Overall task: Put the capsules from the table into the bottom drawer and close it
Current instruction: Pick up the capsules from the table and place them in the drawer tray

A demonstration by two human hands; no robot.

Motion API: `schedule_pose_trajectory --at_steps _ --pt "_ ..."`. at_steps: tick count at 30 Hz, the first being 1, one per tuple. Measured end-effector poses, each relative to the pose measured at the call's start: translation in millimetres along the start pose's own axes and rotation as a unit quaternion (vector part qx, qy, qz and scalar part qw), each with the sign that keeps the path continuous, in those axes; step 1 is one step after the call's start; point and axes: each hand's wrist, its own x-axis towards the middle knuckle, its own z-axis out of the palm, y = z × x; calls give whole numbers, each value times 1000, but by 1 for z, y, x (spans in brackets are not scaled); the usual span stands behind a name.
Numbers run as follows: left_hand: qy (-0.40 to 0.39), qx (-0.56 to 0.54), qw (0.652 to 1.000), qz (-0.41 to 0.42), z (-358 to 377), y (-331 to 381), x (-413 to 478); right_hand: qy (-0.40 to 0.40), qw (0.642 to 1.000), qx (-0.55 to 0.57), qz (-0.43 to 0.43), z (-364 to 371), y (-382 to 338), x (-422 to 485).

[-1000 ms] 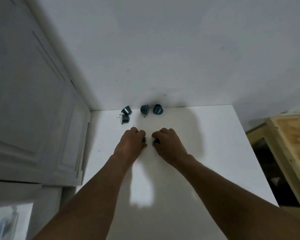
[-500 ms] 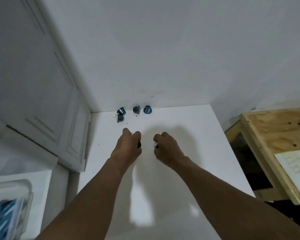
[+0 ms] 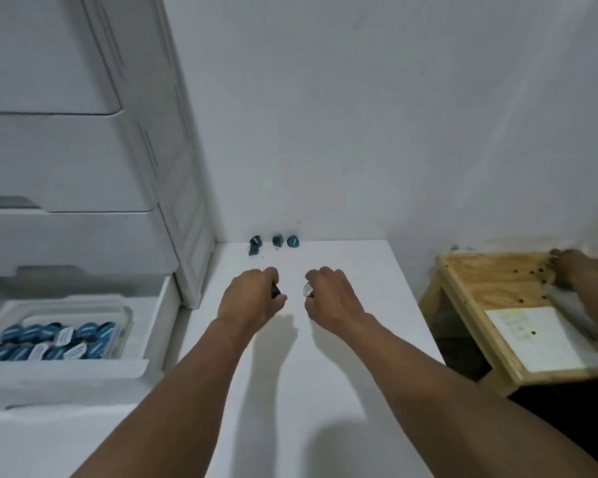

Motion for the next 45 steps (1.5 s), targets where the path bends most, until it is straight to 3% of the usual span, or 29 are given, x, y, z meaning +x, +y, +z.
schedule_pose_trajectory --at_steps 8,17,24,33,45 --pt "18 63 996 -63 -57 12 -112 14 998 28 -59 -29 -53 -91" --pt "38 89 986 -138 -138 -22 -199 33 991 19 -130 -38 -144 -124" --pt "93 78 976 -183 -188 -114 -268 18 978 41 -203 2 -262 -137" --pt "134 95 970 -177 -268 -252 -314 15 976 84 -200 62 -413 -143" --pt "102 38 984 -143 -273 -359 -254 15 988 48 -147 121 -481 -55"
